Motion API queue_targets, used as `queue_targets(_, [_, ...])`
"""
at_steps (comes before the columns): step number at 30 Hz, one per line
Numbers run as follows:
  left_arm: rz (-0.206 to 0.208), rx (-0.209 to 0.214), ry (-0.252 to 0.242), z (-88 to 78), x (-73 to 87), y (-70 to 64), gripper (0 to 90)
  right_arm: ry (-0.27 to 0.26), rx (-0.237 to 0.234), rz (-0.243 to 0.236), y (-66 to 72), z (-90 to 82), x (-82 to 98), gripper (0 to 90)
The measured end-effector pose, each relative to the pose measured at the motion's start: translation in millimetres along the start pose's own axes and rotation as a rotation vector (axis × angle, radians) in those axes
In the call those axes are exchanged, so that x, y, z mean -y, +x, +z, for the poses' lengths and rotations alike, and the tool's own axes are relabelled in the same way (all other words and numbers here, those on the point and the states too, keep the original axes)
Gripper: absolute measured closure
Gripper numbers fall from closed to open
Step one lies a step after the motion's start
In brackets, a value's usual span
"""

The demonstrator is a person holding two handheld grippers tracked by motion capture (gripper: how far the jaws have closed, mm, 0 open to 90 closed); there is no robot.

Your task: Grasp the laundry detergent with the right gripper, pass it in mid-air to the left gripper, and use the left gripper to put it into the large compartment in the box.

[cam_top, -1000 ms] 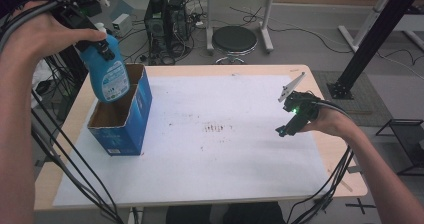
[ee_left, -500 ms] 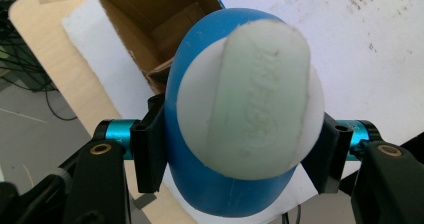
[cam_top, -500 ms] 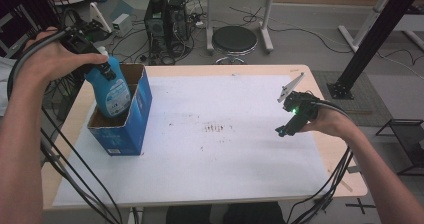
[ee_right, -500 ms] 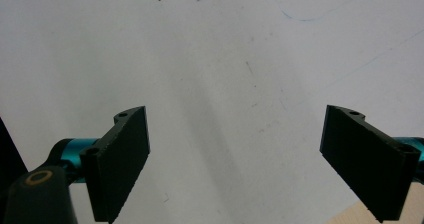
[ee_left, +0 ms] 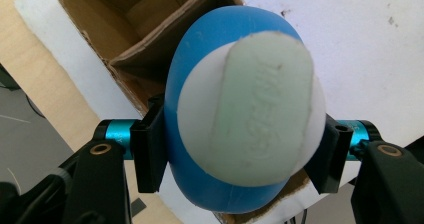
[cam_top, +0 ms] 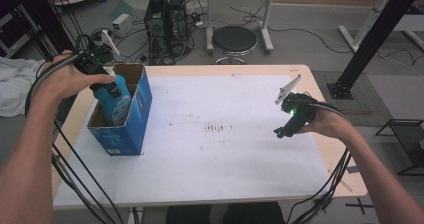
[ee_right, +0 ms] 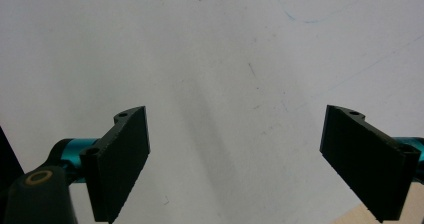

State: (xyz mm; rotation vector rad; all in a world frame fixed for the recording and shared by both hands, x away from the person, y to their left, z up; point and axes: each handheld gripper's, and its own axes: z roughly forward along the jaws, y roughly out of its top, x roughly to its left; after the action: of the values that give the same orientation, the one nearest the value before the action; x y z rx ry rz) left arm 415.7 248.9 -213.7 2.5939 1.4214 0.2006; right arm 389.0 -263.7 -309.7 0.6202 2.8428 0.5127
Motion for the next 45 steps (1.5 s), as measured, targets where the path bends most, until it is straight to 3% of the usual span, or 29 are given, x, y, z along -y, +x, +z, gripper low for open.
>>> queue_targets(2, [0.011,0.002,0.009,6.2,1.7,1.7,37.7,0.009,0.006,0.016,0.4,0.4,0.0,11.7])
queue_targets(8, [0.010,0.021,0.030,24.8,5.0,1.7,37.7,0.007,0.001,0.003,-0.4,3.0,-2.4,11.7])
queue_targets(13, [0.024,0.013,0.058,40.6,7.5,2.0,37.7,0.004,-0.002,0.000,0.7,4.5,-3.3,11.7])
queue_targets(14, [0.007,0.010,0.043,44.4,8.4,0.7,37.7,0.003,0.000,0.003,1.0,4.7,-3.0,11.7])
queue_targets(16, [0.019,0.009,0.062,48.4,8.8,1.7,37.7,0.012,0.001,0.011,1.4,4.3,-2.2,11.7])
queue_targets(17, [0.006,0.012,0.059,50.9,9.1,0.8,37.7,0.016,0.002,0.017,1.8,4.3,-1.8,11.7])
queue_targets(18, [0.061,0.010,0.106,50.5,8.4,4.2,37.7,0.015,0.000,0.013,1.5,4.7,-1.6,11.7])
queue_targets(19, [0.089,0.009,0.126,50.9,7.9,5.9,37.7,0.010,0.001,0.007,1.0,5.4,-1.3,11.7])
queue_targets(26, [0.096,0.012,0.133,56.9,8.4,7.0,37.7,0.007,-0.001,0.011,1.8,6.6,-0.4,11.7])
queue_targets(27, [0.074,0.013,0.120,58.1,8.9,5.4,37.7,0.007,-0.002,0.013,1.5,6.8,-0.1,11.7])
queue_targets(28, [0.099,0.012,0.142,58.0,8.5,6.4,37.7,0.010,-0.001,0.014,1.5,7.0,0.0,11.7])
queue_targets(30, [0.084,0.009,0.118,59.0,9.5,5.4,37.6,0.005,0.000,0.014,1.3,7.8,0.3,11.7])
queue_targets(31, [0.097,0.010,0.128,58.6,9.6,6.5,37.6,0.007,0.000,0.018,1.7,7.7,0.4,11.7])
queue_targets(32, [0.053,0.015,0.092,60.8,10.8,3.5,37.6,0.012,0.000,0.021,2.0,7.7,0.6,11.7])
queue_targets(33, [0.121,0.014,0.151,57.4,9.4,7.8,37.6,0.014,0.000,0.019,2.3,7.9,0.6,11.7])
queue_targets(34, [0.086,0.011,0.118,59.2,10.9,5.3,37.6,-0.003,-0.030,0.050,4.7,6.8,1.3,11.7])
queue_targets(35, [0.095,0.010,0.125,58.5,10.9,5.7,37.6,0.011,-0.017,0.025,3.3,7.7,0.7,11.7])
queue_targets(36, [0.058,0.011,0.089,60.9,12.0,2.9,37.6,0.004,-0.014,0.014,2.5,8.1,0.8,11.7])
queue_targets(37, [0.058,0.011,0.089,60.8,12.1,2.9,37.5,0.006,-0.002,0.012,2.2,8.3,0.9,11.7])
queue_targets(38, [0.102,0.010,0.130,58.2,10.9,6.2,37.5,0.010,0.000,0.014,2.5,8.0,1.0,11.7])
queue_targets(45, [0.097,0.012,0.121,58.8,11.8,6.4,37.5,0.003,0.001,0.019,3.5,8.3,2.0,11.7])
